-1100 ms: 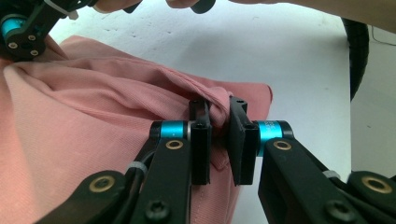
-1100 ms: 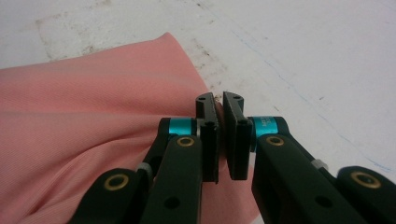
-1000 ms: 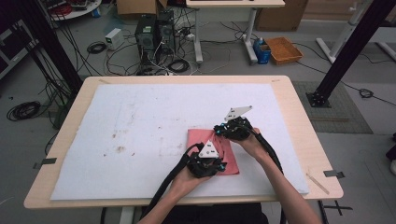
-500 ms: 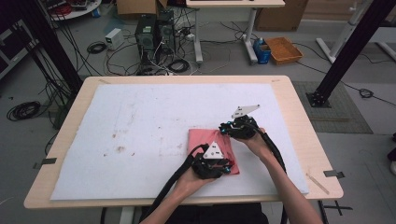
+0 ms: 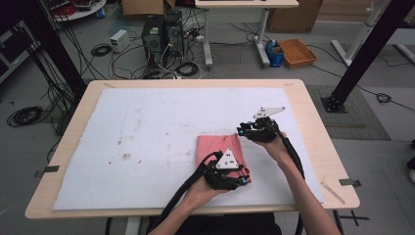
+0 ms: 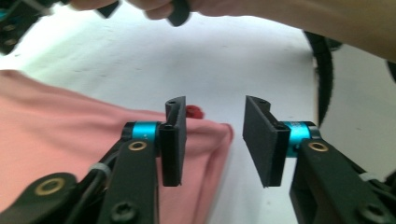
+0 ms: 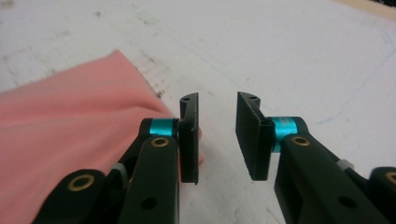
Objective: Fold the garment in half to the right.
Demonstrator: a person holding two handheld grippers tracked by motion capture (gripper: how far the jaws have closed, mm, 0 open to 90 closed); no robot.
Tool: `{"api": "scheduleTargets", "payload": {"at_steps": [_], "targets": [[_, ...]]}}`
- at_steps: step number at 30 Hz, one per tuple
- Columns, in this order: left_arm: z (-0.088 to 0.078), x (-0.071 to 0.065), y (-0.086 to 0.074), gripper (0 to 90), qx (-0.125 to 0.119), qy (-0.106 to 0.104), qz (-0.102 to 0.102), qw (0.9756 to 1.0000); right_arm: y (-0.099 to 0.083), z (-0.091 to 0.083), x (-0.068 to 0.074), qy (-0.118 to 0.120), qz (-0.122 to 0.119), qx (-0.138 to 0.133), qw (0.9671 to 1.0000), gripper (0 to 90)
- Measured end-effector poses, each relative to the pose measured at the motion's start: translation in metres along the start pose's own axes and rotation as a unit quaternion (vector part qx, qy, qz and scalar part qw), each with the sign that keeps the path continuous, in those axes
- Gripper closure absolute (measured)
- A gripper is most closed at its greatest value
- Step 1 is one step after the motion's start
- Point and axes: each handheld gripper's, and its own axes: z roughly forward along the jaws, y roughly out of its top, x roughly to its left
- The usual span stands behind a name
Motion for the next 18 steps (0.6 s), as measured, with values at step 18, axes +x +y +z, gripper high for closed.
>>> {"api": "scheduleTargets", "payload": {"at_steps": [18], "targets": [[0.030,-0.009,-0.005,48.4,0.045,-0.040,0.015,0.9981,-0.008,0.025,0.005,-0.021,0.009,0.046,0.9987,60.7]]}}
